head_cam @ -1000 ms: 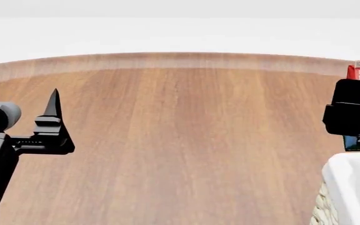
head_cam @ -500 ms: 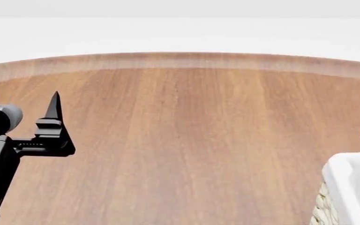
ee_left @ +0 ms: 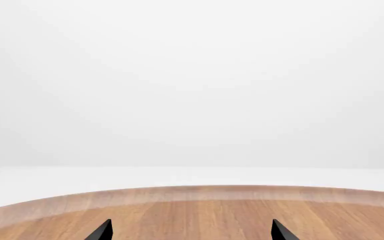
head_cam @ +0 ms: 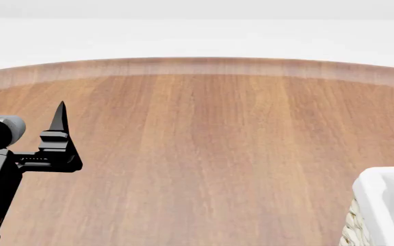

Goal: Pick the milk and place it in the basket.

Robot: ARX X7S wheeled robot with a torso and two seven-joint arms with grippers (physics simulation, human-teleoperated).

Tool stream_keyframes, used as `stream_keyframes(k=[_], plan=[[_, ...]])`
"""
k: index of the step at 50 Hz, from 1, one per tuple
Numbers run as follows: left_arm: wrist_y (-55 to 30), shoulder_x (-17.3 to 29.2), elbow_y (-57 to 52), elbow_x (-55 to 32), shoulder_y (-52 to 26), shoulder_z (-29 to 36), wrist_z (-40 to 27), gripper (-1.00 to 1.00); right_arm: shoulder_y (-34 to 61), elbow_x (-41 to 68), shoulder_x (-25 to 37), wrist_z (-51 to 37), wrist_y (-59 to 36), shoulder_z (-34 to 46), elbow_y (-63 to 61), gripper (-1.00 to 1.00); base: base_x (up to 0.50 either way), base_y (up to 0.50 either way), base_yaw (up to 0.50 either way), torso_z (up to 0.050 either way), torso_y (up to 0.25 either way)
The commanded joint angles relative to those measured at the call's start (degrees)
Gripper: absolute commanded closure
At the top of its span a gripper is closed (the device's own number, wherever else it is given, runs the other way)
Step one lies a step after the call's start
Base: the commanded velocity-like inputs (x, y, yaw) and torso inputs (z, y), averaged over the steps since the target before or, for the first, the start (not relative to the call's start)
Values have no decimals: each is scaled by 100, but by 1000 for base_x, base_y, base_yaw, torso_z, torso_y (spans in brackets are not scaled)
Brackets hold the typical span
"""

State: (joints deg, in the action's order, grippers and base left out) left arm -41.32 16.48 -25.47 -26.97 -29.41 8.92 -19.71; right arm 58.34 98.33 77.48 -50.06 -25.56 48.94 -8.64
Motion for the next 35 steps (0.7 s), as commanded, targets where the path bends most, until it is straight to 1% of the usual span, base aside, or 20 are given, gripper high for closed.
stream_keyframes(k=[1, 7, 17, 23, 30, 35], plan=[[26, 19, 31, -9, -10, 26, -12, -100, 107, -262, 280, -86, 409, -167, 70, 100, 0, 0, 0, 0, 0], [56, 28, 60, -9, -3, 30, -13, -100, 51, -313, 237, -64, 546, -166, 129, 100, 0, 0, 0, 2, 2], [118, 46, 113, -10, 20, 43, -12, -100, 5, -460, -171, 237, 519, -69, 479, 100, 0, 0, 0, 0, 1], [147, 59, 135, -13, 34, 51, -11, -100, -274, -542, -414, 444, 808, 40, 813, 100, 0, 0, 0, 0, 2], [169, 76, 153, -19, 41, 60, -15, -100, -461, -645, -682, 602, 933, 156, 1195, 100, 0, 0, 0, 1, 0], [187, 89, 171, -24, 40, 58, -17, -100, -642, -617, -786, 711, 1082, 195, 1389, 100, 0, 0, 0, 0, 2]])
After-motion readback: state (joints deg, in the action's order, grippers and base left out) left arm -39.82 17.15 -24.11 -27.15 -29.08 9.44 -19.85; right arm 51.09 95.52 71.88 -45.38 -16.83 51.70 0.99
